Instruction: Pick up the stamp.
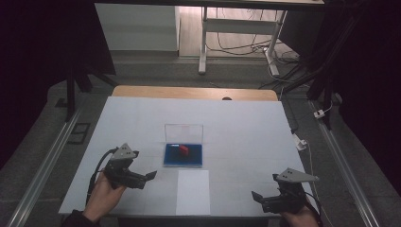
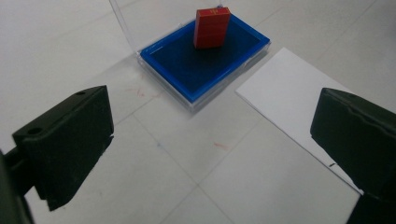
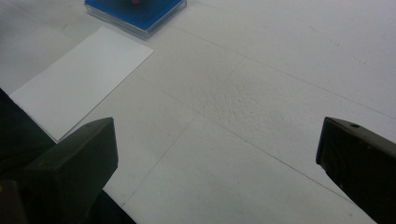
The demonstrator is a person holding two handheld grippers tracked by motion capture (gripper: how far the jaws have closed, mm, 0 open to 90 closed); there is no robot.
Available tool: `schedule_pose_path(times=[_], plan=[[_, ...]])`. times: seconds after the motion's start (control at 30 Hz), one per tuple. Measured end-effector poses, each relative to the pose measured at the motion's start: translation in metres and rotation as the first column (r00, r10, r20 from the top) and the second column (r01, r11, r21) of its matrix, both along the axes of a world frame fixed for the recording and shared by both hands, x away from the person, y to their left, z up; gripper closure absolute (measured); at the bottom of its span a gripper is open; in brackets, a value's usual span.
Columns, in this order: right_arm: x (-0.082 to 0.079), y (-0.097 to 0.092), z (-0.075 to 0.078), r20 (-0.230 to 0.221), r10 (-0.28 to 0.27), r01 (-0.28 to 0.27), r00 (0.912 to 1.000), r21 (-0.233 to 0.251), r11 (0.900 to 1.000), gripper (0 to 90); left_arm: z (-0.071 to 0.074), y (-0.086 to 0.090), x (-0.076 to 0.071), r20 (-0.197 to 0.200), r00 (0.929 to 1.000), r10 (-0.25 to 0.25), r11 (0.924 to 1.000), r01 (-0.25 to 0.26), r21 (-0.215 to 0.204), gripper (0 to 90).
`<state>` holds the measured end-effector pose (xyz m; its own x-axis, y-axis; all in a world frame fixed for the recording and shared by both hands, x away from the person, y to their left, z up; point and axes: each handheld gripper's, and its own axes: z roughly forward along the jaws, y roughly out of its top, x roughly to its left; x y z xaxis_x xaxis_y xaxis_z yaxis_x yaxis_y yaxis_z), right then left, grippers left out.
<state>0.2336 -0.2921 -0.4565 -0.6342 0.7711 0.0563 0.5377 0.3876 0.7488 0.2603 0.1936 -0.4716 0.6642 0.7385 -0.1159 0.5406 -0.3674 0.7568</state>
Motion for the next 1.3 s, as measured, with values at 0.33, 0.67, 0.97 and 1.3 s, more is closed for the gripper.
schedule_pose_path(times=[0.33, 0.67, 0.97, 1.3], plan=[[0.000, 0.000, 0.000, 0.002, -0.004, 0.004, 1.0000, -0.004, 1.0000, 0.0, -0.002, -0.025, 0.023, 0.004, 1.0000, -0.004, 0.9996, 0.004, 0.030, 0.2], [0.000, 0.000, 0.000, 0.002, 0.002, -0.002, 1.0000, -0.003, 1.0000, 0.0, -0.008, -0.049, 0.049, 0.011, 0.9997, -0.022, 0.9978, 0.021, 0.063, 0.3], [0.000, 0.000, 0.000, 0.004, 0.005, -0.005, 1.0000, -0.004, 1.0000, 0.0, -0.017, -0.069, 0.068, -0.008, 0.9994, -0.033, 0.9954, 0.033, 0.090, 0.2], [0.000, 0.001, 0.000, 0.002, 0.007, -0.007, 1.0000, -0.006, 1.0000, 0.0, -0.029, -0.095, 0.086, -0.027, 0.9989, -0.038, 0.9888, 0.041, 0.143, 1.5]])
